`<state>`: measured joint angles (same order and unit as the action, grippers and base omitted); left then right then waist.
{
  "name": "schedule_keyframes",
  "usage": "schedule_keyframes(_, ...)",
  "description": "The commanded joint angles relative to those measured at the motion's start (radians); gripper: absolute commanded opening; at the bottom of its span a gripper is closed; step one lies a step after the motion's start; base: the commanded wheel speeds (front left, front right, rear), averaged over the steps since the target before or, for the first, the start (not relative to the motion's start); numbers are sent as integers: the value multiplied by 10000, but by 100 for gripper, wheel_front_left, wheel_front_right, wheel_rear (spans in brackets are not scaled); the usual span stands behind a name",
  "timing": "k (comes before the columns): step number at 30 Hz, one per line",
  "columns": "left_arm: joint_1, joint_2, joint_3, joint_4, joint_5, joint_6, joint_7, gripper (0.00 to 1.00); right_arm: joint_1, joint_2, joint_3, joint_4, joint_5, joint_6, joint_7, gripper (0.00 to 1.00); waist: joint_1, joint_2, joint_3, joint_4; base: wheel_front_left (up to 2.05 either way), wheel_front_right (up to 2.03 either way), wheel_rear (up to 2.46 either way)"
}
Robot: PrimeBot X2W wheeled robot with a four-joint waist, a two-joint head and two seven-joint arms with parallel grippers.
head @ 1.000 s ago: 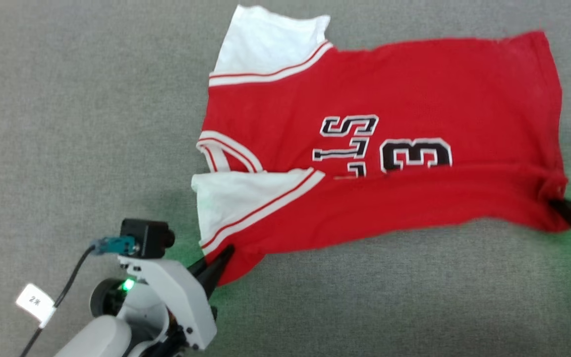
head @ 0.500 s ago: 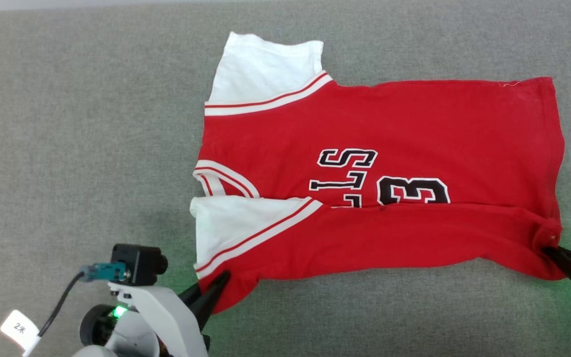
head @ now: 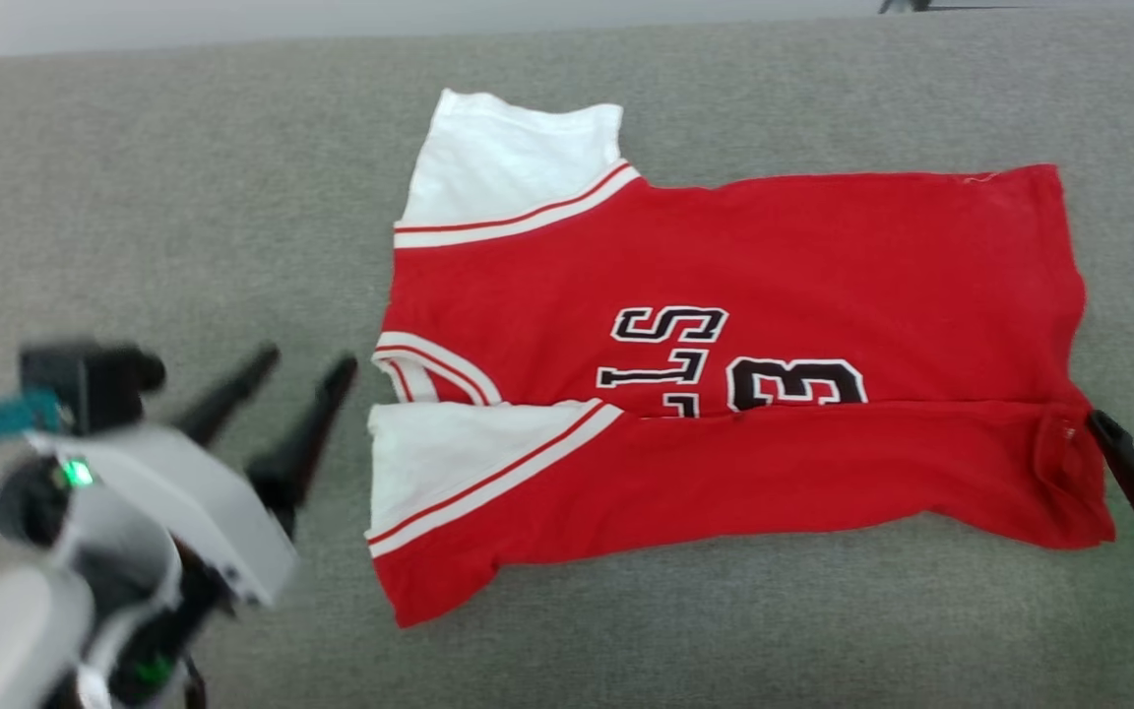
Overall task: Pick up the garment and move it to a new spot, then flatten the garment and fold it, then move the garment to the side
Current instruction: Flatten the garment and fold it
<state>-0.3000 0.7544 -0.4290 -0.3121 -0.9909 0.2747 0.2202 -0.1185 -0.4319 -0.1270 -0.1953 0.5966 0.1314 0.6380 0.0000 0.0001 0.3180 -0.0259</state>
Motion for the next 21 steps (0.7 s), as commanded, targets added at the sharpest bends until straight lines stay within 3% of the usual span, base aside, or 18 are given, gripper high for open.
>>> schedule_keyframes(1,-614,91,26,274,140,-260,139,100,-170,177,55,-143,-115,-16,-154,100,0,-1,37,-281,0,0,0)
schedule_keyframes(9,-3755,-11,-177,3000,391,-1427,1072,100,-718,811,1244,-175,18,-14,-803,100,0,-1,531,-1663,0,0,0)
schedule_keyframes(21,-7797,-636,-1392,8675,997,-2988,3456,100,-1630,1208,2614,588,181,-14,-1709,100,0,-1,1324,-3293,0,0,0)
